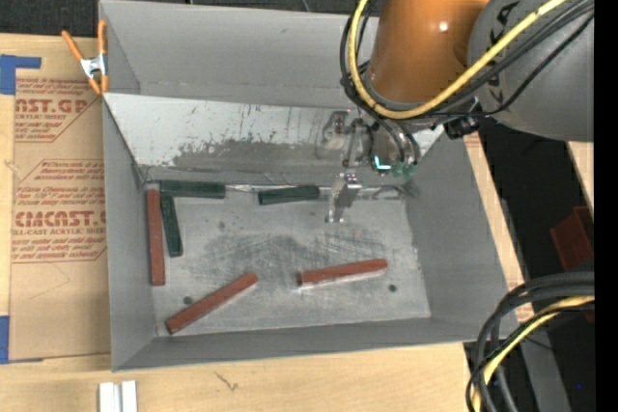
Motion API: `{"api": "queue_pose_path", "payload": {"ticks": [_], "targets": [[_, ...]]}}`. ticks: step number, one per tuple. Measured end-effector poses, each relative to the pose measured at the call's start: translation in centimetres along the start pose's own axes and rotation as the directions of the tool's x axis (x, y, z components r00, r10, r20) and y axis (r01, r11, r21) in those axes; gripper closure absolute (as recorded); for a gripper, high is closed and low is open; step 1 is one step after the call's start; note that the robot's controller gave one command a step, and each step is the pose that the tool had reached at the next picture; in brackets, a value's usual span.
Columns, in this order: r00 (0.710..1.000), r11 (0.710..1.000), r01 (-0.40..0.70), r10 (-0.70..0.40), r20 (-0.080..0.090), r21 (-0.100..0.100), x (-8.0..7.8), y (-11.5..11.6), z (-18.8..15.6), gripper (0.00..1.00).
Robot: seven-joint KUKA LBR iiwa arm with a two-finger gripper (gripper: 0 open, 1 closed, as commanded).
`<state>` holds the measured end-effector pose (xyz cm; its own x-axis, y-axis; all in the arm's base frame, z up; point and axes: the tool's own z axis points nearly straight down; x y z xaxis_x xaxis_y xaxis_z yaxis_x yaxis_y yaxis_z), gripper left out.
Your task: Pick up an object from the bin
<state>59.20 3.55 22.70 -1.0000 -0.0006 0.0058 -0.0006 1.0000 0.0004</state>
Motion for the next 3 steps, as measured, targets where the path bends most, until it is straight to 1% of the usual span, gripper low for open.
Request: {"api": "queue_pose_path", "payload": {"ticks": [1, 2, 3], "targets": [[1.000, 1.000, -0.001, 0.001, 0.008, -0.001, -0.1, 0.0, -0.5, 0.00], [0.996, 0.996, 0.086, -0.086, 0.011, 0.001, 3.6, -3.7, 7.7, 0.00], [0.985, 0.985, 0.174, -0.174, 0.002, 0.000, 6.0, -6.9, 8.4, 0.00]]}}
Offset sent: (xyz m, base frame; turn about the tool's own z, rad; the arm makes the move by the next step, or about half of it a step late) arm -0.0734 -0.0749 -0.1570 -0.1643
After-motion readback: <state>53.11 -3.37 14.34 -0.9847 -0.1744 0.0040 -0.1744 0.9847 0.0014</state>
